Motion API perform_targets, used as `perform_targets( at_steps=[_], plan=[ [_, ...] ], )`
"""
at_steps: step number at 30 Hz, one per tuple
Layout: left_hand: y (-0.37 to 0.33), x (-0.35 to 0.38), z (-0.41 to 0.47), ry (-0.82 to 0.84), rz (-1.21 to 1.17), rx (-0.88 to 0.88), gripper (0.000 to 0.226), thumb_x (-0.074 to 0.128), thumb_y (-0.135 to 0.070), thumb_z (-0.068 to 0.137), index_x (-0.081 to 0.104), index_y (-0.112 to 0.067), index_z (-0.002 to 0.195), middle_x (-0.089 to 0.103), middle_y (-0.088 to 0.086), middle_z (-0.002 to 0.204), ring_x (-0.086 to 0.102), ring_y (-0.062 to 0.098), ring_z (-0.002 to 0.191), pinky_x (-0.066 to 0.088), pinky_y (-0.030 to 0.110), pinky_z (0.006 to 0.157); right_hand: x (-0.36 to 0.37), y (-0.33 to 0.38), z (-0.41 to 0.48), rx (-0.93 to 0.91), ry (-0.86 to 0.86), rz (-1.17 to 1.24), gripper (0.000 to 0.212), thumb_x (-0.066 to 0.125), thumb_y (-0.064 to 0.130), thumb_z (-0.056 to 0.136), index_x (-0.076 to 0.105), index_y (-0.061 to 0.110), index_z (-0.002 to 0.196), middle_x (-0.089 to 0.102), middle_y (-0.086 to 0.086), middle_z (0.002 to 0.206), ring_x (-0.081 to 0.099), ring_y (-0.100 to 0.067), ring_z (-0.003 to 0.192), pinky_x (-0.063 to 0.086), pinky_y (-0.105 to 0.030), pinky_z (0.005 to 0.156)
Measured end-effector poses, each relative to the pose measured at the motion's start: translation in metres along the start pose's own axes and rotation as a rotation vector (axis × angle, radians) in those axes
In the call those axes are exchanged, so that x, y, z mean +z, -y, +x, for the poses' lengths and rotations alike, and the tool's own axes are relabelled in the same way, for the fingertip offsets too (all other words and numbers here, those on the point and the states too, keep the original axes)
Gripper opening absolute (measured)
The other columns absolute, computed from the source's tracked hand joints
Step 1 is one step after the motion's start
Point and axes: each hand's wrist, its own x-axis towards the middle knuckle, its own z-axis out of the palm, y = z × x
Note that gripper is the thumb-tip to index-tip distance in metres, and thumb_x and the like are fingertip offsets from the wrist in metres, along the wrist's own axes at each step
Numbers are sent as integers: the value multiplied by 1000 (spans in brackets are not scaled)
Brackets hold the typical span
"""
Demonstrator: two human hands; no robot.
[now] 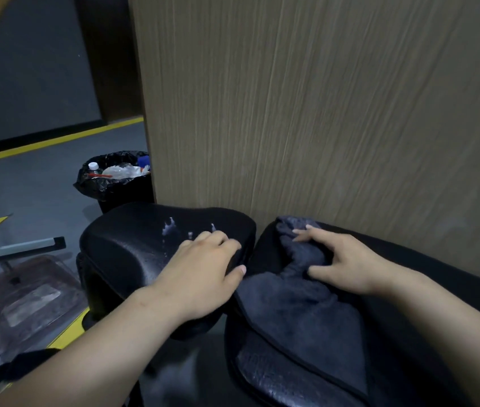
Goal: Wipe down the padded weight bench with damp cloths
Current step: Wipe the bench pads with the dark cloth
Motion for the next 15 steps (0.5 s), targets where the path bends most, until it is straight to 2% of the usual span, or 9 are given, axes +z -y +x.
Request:
perform_targets(
  at_steps=[2, 3, 4, 6, 7, 9, 11, 13, 15],
  plan=[
    [-16, 1, 2, 42, -6, 85, 42, 47, -54, 95, 59, -29, 127, 56, -9, 118, 49, 14, 116, 43, 36, 96, -12, -2, -25, -9, 50, -11, 61, 75, 21, 78, 53, 41, 131, 37, 25, 148, 21, 9, 141, 17, -2, 107],
    [-25, 2, 2, 81, -20, 127, 40, 49, -55, 94, 62, -29, 121, 56, -10, 112, 52, 13, 111, 44, 33, 92, -18, -2, -36, -2, 24, -50, 64, 76, 25, 80, 50, 40, 136, 33, 24, 149, 18, 9, 142, 14, 1, 104],
    [-33, 4, 1, 122, -41, 159, 38, 52, -56, 92, 64, -30, 117, 55, -12, 108, 54, 12, 106, 46, 31, 88, -22, -2, -46, 23, -35, -94, 67, 76, 30, 81, 46, 38, 141, 35, 21, 148, 21, 6, 141, 16, -1, 103],
    [-46, 6, 0, 170, -91, 202, 33, 56, -53, 91, 66, -30, 112, 53, -13, 104, 56, 11, 97, 47, 30, 83, -28, 4, -68, 152, -217, -123, 62, 70, 41, 86, 46, 29, 142, 50, 12, 139, 40, -6, 135, 31, -14, 100],
    [-52, 7, 0, 178, -109, 227, 29, 58, -50, 91, 68, -30, 110, 54, -13, 102, 56, 10, 93, 48, 30, 82, -31, 10, -79, 234, -321, -103, 52, 65, 44, 88, 53, 25, 135, 59, 8, 130, 51, -13, 126, 39, -21, 95],
    [-62, 8, 0, 184, -139, 275, 17, 60, -39, 88, 70, -28, 98, 57, -12, 93, 56, 9, 85, 49, 30, 77, -31, 22, -98, 361, -457, -56, 31, 57, 46, 90, 68, 22, 106, 71, 6, 103, 64, -17, 103, 46, -28, 80],
    [-75, 7, 0, 210, -187, 293, 8, 59, -29, 82, 66, -25, 81, 60, -9, 80, 57, 10, 75, 50, 32, 68, -26, 38, -110, 446, -405, -86, 36, 52, 53, 89, 68, 21, 87, 71, 2, 88, 65, -21, 92, 46, -30, 72],
    [-96, 8, -3, 247, -196, 336, 13, 58, -31, 77, 55, -22, 68, 59, -6, 71, 57, 15, 68, 48, 32, 61, -16, 51, -114, 505, -253, -111, 48, 48, 61, 87, 66, 17, 92, 70, -7, 97, 63, -27, 96, 42, -30, 71],
    [-119, 10, -9, 347, -209, 398, 25, 61, -40, 78, 54, -19, 68, 59, -3, 69, 57, 18, 65, 50, 35, 61, -6, 58, -112, 548, -133, -125, 59, 49, 65, 87, 64, 11, 104, 67, -12, 109, 61, -29, 103, 40, -29, 73]
  ],
)
